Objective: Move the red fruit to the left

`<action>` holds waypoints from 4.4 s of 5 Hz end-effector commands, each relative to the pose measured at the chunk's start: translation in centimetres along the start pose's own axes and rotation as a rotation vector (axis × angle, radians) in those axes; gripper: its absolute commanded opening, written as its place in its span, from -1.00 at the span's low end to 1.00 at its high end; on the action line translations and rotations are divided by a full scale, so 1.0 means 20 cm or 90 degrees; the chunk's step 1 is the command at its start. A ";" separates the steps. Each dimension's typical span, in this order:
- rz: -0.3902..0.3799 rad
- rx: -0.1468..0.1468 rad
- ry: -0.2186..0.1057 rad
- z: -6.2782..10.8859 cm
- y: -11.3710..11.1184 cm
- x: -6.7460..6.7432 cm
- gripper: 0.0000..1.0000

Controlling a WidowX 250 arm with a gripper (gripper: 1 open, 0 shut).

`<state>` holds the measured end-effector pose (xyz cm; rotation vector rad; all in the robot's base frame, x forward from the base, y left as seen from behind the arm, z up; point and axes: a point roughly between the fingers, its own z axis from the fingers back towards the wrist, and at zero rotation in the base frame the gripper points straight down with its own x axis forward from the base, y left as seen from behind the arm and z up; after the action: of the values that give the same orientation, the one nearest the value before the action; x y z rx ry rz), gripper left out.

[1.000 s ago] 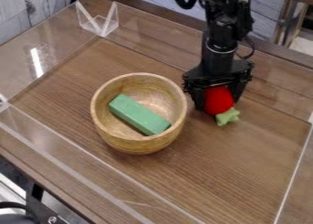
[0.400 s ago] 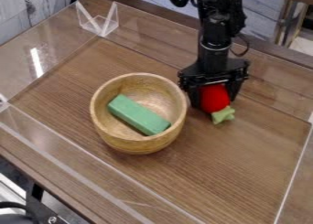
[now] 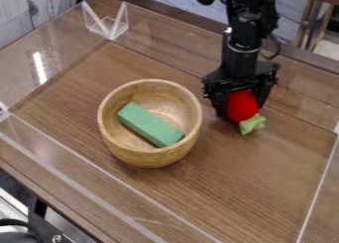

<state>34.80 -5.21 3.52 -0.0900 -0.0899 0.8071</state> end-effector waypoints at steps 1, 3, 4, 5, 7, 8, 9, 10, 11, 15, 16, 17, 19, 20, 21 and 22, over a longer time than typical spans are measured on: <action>-0.039 -0.049 -0.034 0.15 -0.07 0.04 1.00; -0.023 -0.096 -0.031 0.46 -0.01 0.09 -1.00; 0.022 -0.114 -0.036 0.65 0.04 0.17 -1.00; 0.061 -0.126 -0.045 0.70 0.13 0.27 -1.00; 0.087 -0.120 -0.057 0.64 0.19 0.25 -1.00; 0.077 -0.118 -0.059 0.61 0.20 0.21 -1.00; 0.064 -0.119 -0.060 0.58 0.21 0.18 -1.00; 0.081 -0.120 -0.066 0.54 0.23 0.16 -1.00; 0.096 -0.122 -0.071 0.52 0.26 0.15 -1.00; 0.248 -0.129 -0.105 0.55 0.43 0.21 -1.00; 0.259 -0.133 -0.108 0.51 0.49 0.26 -1.00; 0.270 -0.136 -0.113 0.45 0.54 0.30 -1.00; 0.276 -0.144 -0.119 0.47 0.65 0.53 -1.00; 0.266 -0.148 -0.122 0.47 0.71 0.59 -1.00; 0.255 -0.150 -0.126 0.46 0.79 0.64 -1.00; 0.245 -0.146 -0.147 0.38 0.90 0.69 -1.00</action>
<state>30.21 17.09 8.17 -0.2364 -0.3414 1.1979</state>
